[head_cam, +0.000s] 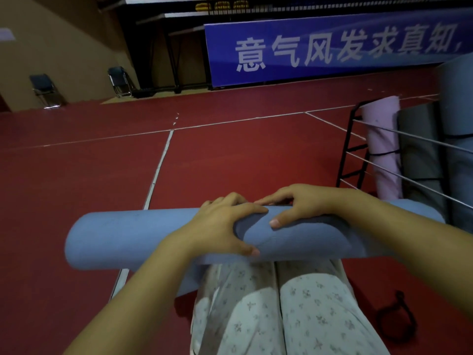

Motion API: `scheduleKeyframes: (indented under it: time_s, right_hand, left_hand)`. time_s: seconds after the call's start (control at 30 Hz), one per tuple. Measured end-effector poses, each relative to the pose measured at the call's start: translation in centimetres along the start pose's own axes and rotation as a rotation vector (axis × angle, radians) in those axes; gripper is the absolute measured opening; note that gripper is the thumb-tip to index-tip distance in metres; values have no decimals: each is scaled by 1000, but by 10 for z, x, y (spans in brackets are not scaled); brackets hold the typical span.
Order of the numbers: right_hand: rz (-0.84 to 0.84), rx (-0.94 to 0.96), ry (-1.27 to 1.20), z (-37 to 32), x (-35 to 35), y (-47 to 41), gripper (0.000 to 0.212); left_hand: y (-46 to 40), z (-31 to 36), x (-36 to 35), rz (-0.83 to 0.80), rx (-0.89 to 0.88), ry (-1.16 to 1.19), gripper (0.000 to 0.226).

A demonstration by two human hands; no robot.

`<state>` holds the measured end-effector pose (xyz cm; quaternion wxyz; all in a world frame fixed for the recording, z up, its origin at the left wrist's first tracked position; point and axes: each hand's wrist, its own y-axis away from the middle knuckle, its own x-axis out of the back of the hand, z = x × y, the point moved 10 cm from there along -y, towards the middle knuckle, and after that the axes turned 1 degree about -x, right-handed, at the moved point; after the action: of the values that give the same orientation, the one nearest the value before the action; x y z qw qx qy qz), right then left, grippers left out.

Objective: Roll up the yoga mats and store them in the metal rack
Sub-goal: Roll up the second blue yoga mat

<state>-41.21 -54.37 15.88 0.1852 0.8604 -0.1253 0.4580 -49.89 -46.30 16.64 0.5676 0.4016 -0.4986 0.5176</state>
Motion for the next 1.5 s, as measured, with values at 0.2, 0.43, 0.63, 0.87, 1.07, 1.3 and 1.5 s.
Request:
scheduleKeyframes:
  time_s: [0.2, 0.43, 0.63, 0.87, 1.07, 1.3, 1.5]
  right_hand:
    - [219, 21, 421, -24, 34, 16, 60]
    - [244, 25, 401, -15, -7, 31, 78]
    - [381, 31, 498, -11, -3, 18, 93]
    - [344, 27, 356, 1, 9, 5, 86]
    - [275, 33, 311, 6, 14, -7, 82]
    - [190, 1, 468, 10, 8, -17, 100]
    - [195, -7, 612, -11, 12, -10, 98]
  left_hand:
    - [-25, -14, 3, -143, 18, 227, 71]
    - [-44, -26, 2, -275, 63, 412, 61]
    - [-47, -30, 1, -269, 111, 530, 56]
    - [-23, -24, 19, 131, -2, 55, 71]
    - [-12, -19, -4, 187, -85, -238, 90]
    - [-27, -23, -12, 194, -117, -396, 104]
    - [-22, -16, 2, 234, -130, -398, 97]
